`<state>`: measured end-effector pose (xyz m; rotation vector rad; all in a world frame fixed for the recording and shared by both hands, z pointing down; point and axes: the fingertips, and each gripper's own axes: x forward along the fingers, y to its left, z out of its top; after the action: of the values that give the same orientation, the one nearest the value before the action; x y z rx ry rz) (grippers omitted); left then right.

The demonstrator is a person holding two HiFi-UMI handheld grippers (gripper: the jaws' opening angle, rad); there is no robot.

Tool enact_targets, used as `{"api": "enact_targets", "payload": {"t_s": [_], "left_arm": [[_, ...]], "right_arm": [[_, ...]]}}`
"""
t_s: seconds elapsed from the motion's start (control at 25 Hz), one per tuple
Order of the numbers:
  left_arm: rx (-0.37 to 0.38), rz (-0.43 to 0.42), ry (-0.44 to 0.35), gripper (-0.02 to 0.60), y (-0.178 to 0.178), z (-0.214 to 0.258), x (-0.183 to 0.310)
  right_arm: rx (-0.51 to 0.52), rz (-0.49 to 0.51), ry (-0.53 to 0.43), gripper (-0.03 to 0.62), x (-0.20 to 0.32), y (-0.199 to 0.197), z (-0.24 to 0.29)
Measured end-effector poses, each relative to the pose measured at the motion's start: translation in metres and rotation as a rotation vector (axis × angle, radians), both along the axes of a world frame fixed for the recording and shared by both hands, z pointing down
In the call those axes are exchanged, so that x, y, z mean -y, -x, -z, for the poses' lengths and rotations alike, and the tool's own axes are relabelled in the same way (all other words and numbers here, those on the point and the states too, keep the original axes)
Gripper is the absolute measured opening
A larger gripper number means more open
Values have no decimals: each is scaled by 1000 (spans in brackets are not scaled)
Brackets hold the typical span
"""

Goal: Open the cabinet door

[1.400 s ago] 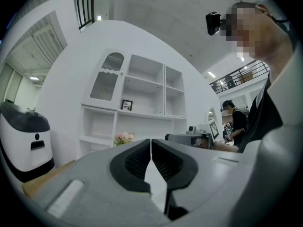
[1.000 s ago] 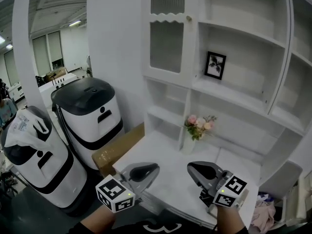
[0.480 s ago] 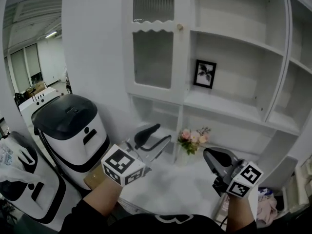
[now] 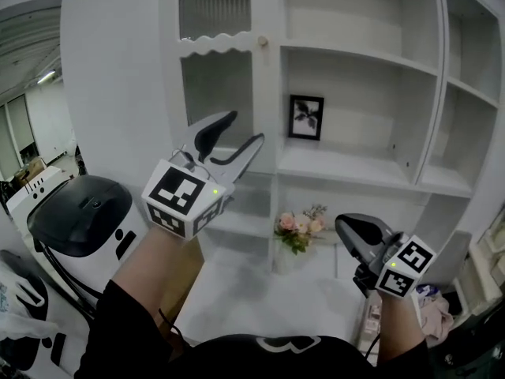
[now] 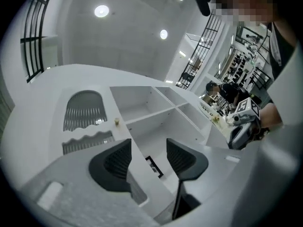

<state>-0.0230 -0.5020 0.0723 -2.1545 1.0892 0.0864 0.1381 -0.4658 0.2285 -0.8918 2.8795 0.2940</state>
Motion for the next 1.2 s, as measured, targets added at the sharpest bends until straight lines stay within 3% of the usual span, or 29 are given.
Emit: {"api": "enact_targets", "payload": {"t_s": [0.48, 0.72, 1.2], "left_arm": [[12, 89, -96, 216, 2, 97, 85], [24, 167, -112, 215, 1, 119, 113], [78, 209, -176, 155, -17, 149, 131]], "right_arm": [[-29, -104, 12, 2, 24, -4, -8], [-8, -131, 35, 2, 32, -5, -19], [-13, -178, 70, 2, 32, -20, -34]]}}
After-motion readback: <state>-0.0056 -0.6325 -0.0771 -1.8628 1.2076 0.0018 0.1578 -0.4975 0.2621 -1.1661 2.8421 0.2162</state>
